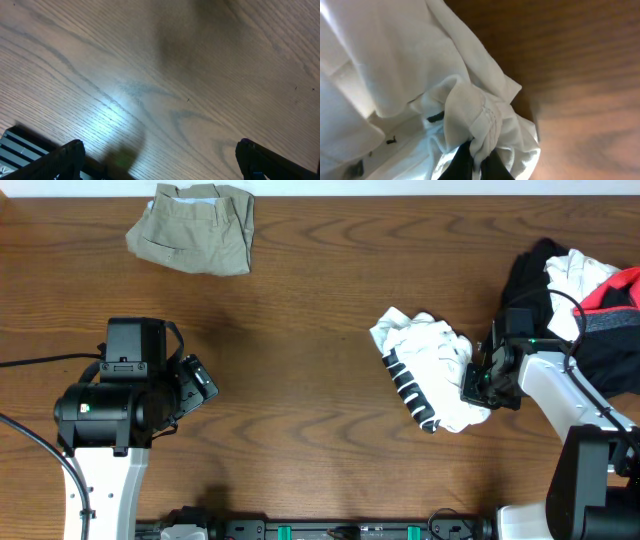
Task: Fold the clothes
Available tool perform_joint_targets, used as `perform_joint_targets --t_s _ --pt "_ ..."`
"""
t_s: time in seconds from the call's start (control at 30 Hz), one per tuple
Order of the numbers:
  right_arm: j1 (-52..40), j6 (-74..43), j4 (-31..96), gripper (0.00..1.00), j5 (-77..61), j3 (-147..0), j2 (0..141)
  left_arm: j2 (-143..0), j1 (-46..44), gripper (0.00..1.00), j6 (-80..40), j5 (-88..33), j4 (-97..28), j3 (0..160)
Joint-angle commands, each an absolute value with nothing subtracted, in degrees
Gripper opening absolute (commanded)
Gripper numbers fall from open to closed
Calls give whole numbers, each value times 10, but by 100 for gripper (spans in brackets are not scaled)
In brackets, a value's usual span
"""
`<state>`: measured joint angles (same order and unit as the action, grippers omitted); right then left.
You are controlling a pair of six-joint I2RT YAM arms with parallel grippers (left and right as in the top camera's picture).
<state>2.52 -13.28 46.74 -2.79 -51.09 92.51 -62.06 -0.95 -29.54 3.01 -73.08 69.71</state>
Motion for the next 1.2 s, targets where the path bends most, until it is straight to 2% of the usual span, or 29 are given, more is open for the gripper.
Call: perform_joint_targets --t_s 0.0,0.2,0.33,0.4,0.5,0.73,0.83,0.9,0.93,1.07,1.1,1.17 --pt "31 -158 496 1 18 -548 920 -622 -7 98 -287 37 -731 693" --pt "31 -198 599 9 113 -616 920 -622 -7 98 -287 37 -730 693" --pt "31 -278 658 8 191 -640 920 -622 -7 98 -287 37 -730 693" --pt "31 -311 678 12 219 -646 920 -622 -7 98 -287 37 -730 693" --pt "31 -328 693 14 238 -655 920 -622 -7 98 -287 37 -731 693" --pt "24 -319 718 13 175 -696 920 -622 -7 98 -287 37 -731 693" --pt "20 -277 712 15 91 -720 920 -622 -7 98 -287 37 -730 693" --pt "16 -201 687 17 -10 -728 920 -622 -7 98 -287 37 -730 693" --pt "14 -154 670 20 -79 -729 920 -622 -7 98 -287 37 -730 693" --pt "3 -14 623 55 -314 -718 921 -622 -7 98 -288 37 -730 693" --pt "-1 -4 617 59 -328 -714 921 -623 -7 98 -288 37 -730 693" --pt "-13 -3 604 59 -328 -701 921 -624 -7 98 -287 37 -730 693"
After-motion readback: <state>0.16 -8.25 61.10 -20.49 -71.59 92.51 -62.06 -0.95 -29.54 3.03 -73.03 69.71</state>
